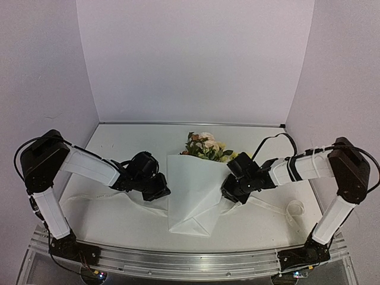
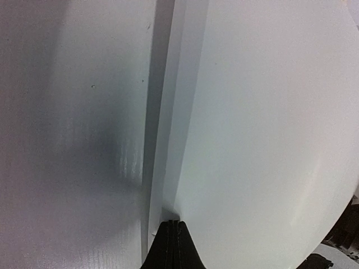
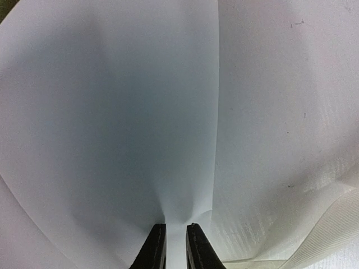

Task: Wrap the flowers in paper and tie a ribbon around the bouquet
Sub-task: Adjust the folded bouquet on the ribbon.

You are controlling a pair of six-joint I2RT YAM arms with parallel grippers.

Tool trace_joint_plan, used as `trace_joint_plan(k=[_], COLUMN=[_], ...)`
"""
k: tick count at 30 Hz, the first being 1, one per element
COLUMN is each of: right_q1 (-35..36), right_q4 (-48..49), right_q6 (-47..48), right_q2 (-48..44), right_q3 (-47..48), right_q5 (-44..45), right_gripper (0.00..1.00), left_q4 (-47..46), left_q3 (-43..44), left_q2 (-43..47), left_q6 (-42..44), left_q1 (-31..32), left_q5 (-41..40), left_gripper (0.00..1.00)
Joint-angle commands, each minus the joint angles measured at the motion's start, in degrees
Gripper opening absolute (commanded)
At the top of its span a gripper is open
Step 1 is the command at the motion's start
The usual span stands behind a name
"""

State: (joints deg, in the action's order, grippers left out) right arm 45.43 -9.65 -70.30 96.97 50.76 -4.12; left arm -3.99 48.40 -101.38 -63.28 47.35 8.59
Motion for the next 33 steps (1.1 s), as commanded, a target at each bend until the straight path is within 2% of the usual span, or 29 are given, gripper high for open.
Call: trace_joint_plan(k=[1,6,12,22,29,33], right_q1=[0.44,0.37,0.22,-0.95,-0.96,-0.96], right_q4=[6.44,13.29,16.69,28.19,26.87,16.68], right_q6=[-0.89,-3.54,-5.13,-9.63,-9.41,-6.76], right_q2=[2.51,3.85,-0.97,-1.54,-5.72,-10.17], right_q3=[-0.18,-2.70,-7.12,-13.82,-14.37,-12.05], right_q5=[-1.88,-3.75,-1.76,-2.62,-1.85,0.05], right_gripper=[0.15,0.15,0.15,0.14,0.14,0.15], left_q4=[-4.17,-5.92,-9.64,-15.52,-14.19,-12.72], left_q3=[0.10,-0.35,-1.34,-0.83,1.83,2.70], left_q2=[-0.66,0.38,2.73,-0.63,-5.37,-6.01], left_q6=[-0.94,-0.48,1.16,2.69,1.54,1.50], left_q1=[0.55,1.23,1.87,3.59,3.80,3.81], left_q5=[1.09,1.79,4.93,11.75,12.25,11.51], left_gripper=[0.00,0.00,0.01,0.02,0.01,0.01])
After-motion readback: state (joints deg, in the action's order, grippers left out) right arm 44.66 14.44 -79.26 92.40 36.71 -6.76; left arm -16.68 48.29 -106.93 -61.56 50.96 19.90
